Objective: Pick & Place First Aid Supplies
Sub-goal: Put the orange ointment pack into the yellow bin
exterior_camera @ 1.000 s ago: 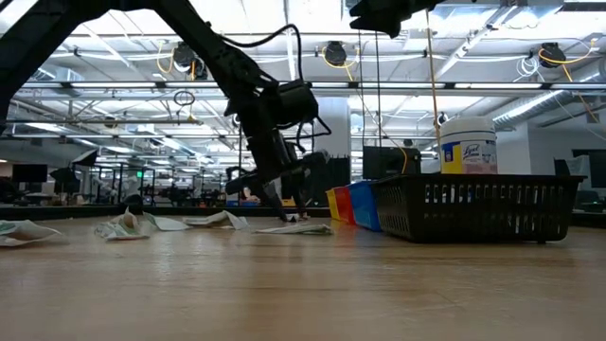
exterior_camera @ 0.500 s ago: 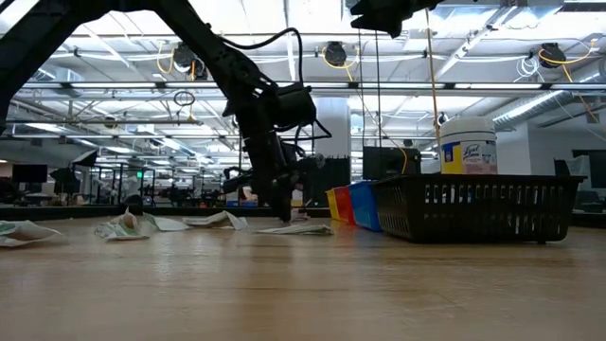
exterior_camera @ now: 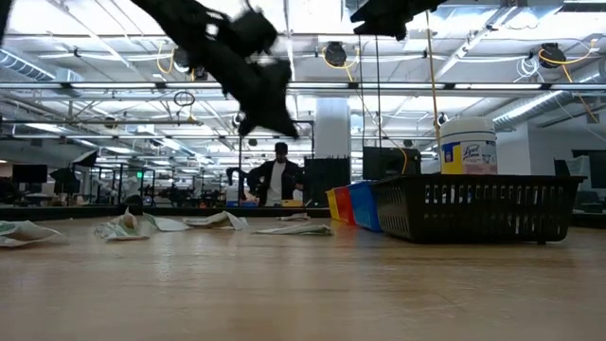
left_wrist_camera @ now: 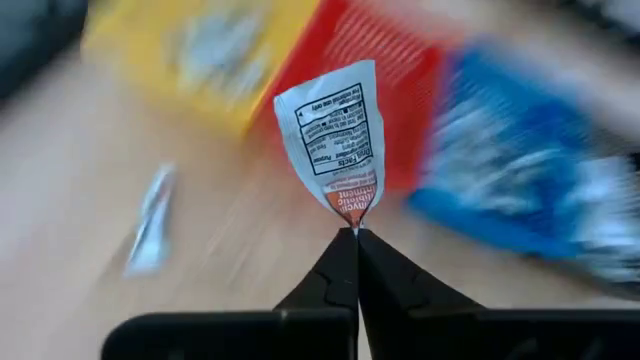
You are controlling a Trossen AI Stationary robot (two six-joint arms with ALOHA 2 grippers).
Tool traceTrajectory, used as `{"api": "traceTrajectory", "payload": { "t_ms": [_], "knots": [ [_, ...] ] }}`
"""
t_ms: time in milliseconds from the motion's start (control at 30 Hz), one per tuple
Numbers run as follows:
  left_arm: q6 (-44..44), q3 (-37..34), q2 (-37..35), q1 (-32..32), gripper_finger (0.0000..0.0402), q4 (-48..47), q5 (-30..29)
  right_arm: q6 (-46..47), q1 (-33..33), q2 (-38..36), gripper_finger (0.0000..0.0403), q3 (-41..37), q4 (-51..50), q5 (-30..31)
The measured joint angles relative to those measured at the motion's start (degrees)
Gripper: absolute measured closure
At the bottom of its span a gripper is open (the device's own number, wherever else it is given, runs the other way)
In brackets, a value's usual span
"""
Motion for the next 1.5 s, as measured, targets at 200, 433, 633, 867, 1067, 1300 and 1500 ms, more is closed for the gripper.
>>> {"api": "traceTrajectory", "payload": {
  "t_ms": [200,433,633,867,1067,1300,1500],
  "knots": [
    [6.5,-14.2,-13.1,1.3,0.0401,21.2,6.9,5.9,0.9,1.8,0.0193,0.0,0.9,-0.4],
    [8.0,-23.0,-21.2,2.8,0.0401,36.0,10.8,9.6,6.3,7.0,0.0193,0.0,11.6,-5.1],
    [8.7,-20.2,-21.7,2.5,0.0401,36.4,10.7,13.1,10.1,12.8,0.0193,0.0,19.2,-4.5],
    [10.0,-18.4,-21.7,2.3,0.0401,35.8,10.4,11.8,13.8,17.1,0.0193,-0.1,22.7,3.0],
    [10.2,-18.3,-21.7,0.9,0.0401,35.3,10.6,11.8,14.3,17.8,0.0249,0.0,22.9,3.3],
    [10.1,-18.3,-21.6,0.0,0.0401,35.9,10.3,10.2,14.2,17.8,0.0391,0.0,19.7,6.2],
    [7.4,-18.3,-21.6,0.0,0.0399,36.3,10.2,8.7,13.8,17.8,0.0401,0.0,19.4,5.9]
  ]
}}
